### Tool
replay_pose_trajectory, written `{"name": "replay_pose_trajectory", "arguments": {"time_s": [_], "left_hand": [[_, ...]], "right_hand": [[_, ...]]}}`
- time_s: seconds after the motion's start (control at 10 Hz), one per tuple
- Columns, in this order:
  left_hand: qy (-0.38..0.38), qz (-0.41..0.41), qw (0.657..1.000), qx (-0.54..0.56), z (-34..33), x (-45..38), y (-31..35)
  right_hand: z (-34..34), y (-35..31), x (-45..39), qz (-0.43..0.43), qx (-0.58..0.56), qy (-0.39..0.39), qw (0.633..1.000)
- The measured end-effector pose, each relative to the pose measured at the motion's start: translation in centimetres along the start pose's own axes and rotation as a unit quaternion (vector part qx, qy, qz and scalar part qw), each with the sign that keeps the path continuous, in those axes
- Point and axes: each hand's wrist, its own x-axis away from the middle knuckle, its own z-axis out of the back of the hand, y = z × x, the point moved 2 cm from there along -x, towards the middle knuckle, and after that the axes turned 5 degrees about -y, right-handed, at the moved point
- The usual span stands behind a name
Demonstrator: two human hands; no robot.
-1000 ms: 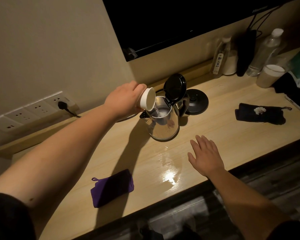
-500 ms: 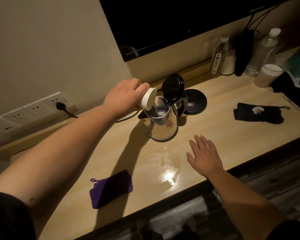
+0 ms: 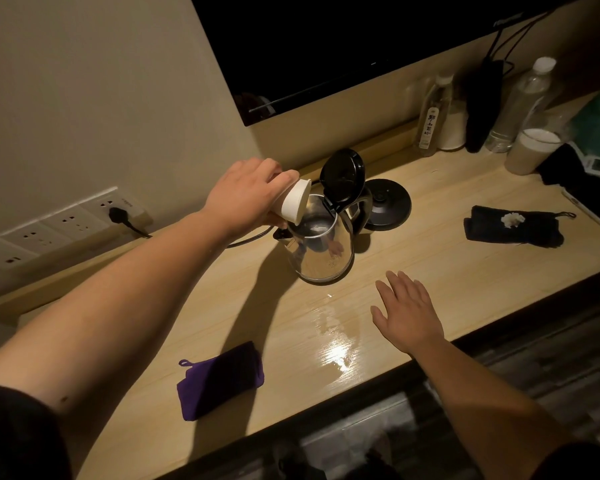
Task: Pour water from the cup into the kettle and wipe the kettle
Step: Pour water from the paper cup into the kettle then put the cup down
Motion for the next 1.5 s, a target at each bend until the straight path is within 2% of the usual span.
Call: {"name": "replay_pose_trajectory", "arguments": {"time_s": [0.1,0.2,0.3,0.4,0.5,0.6,0.7,0.8,0.9,1.0,1.1,1.2,1.3,1.4,1.5], "left_hand": [[0.005,-0.001,1.0,0.005,0.0,0.1,0.0],[0.006,0.038,0.997,0.073,0.1,0.6,0.0],[0.028,0.139,0.957,0.252,0.3,2.3,0.0],[0.073,0.224,0.879,0.415,0.7,5.0,0.7],[0.107,0.29,0.796,0.52,0.4,8.3,1.3],[0.129,0.325,0.731,0.586,-0.3,11.8,1.8],[0.153,0.355,0.669,0.635,-0.7,14.9,2.5],[0.175,0.377,0.639,0.647,-0.7,17.6,3.1],[0.186,0.398,0.635,0.635,-1.1,19.8,3.5],[0.189,0.411,0.635,0.626,-1.9,21.7,3.4],[0.184,0.432,0.632,0.616,-2.9,23.4,2.7],[0.141,0.436,0.635,0.622,-4.4,25.3,1.3],[0.081,0.403,0.638,0.652,-6.3,27.3,-0.8],[0.036,0.402,0.663,0.63,-8.3,28.8,-4.0],[0.045,0.416,0.67,0.613,-10.4,29.2,-6.9]], "right_hand": [[0.0,0.0,0.1,0.001,0.001,-0.001,1.0],[0.1,0.0,0.1,0.001,0.001,-0.007,1.0],[0.3,0.0,0.2,0.004,0.009,-0.027,1.0],[1.2,-0.4,0.7,0.001,-0.013,-0.008,1.0],[3.8,-2.5,1.2,0.021,-0.078,0.069,0.994],[7.5,-6.6,1.5,0.069,-0.17,0.103,0.978],[11.9,-11.4,1.6,0.139,-0.27,0.115,0.946],[15.8,-16.4,1.4,0.185,-0.35,0.087,0.914],[17.3,-21.0,1.2,0.212,-0.401,0.007,0.891],[17.0,-24.8,1.4,0.217,-0.477,-0.09,0.847],[16.1,-27.7,1.5,0.201,-0.522,-0.143,0.816],[14.9,-29.9,1.0,0.185,-0.531,-0.171,0.809],[13.5,-32.0,0.1,0.164,-0.543,-0.192,0.801],[11.8,-34.0,-1.2,0.142,-0.557,-0.203,0.793],[10.1,-36.4,-2.9,0.118,-0.569,-0.196,0.79]]}}
